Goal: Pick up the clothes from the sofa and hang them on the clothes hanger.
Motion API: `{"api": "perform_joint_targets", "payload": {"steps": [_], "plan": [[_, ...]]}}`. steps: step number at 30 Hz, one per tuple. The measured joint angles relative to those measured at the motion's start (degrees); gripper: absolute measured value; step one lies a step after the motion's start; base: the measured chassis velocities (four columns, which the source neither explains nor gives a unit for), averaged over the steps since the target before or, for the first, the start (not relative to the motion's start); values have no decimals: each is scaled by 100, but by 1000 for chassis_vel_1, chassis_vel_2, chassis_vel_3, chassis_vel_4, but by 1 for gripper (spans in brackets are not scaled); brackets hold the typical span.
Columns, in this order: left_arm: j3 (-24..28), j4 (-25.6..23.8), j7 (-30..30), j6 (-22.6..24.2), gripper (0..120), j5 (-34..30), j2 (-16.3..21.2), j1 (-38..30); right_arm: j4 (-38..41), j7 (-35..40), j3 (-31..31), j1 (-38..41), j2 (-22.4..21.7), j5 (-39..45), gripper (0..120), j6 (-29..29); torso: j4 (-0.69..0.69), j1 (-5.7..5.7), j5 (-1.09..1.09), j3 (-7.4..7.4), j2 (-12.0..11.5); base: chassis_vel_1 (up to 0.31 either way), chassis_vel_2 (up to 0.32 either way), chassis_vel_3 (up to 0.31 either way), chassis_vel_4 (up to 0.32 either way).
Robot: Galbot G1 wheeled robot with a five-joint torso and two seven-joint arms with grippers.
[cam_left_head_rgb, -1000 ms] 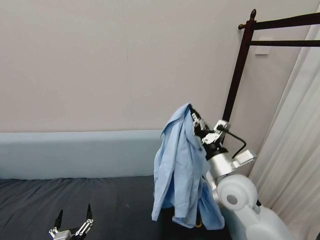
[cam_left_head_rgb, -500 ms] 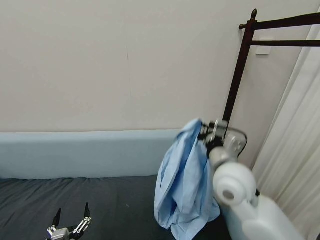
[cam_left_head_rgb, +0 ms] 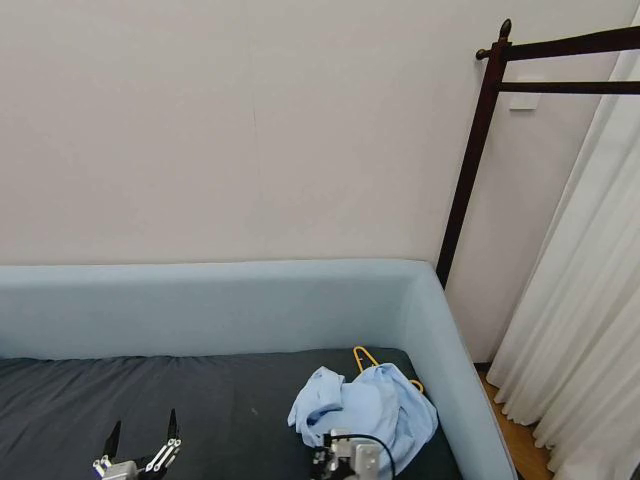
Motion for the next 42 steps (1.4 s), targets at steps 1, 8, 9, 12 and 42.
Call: {"api": "perform_joint_targets", "payload": {"steps": [1,8,9,12,42], "plan": [[-30,14,0,-9,100,-2,0,6,-175,-23,-59,68,138,-55,0,96,0,0,0,0,0,0,0,0,0],[-187,59,0,-44,100,-7,-27,34,-988,-127,-291,366,728,-364,9,470,0,1,0,0,0,0,0,0,0],[-194,62,0,-46,100,-7,-30,35,-1003,-150,-299,371,737,-376,11,486,0,1,0,0,0,0,0,0,0],[-230,101,0,-70,100,-1,-56,34,-1011,-366,-389,378,726,-483,22,546,-1,1,1,0,0,0,0,0,0],[-182,186,7,-96,100,206,-322,-26,-1943,-2447,-198,788,-228,-2872,100,1323,-1,1,4,0,0,0,0,0,0]]}}
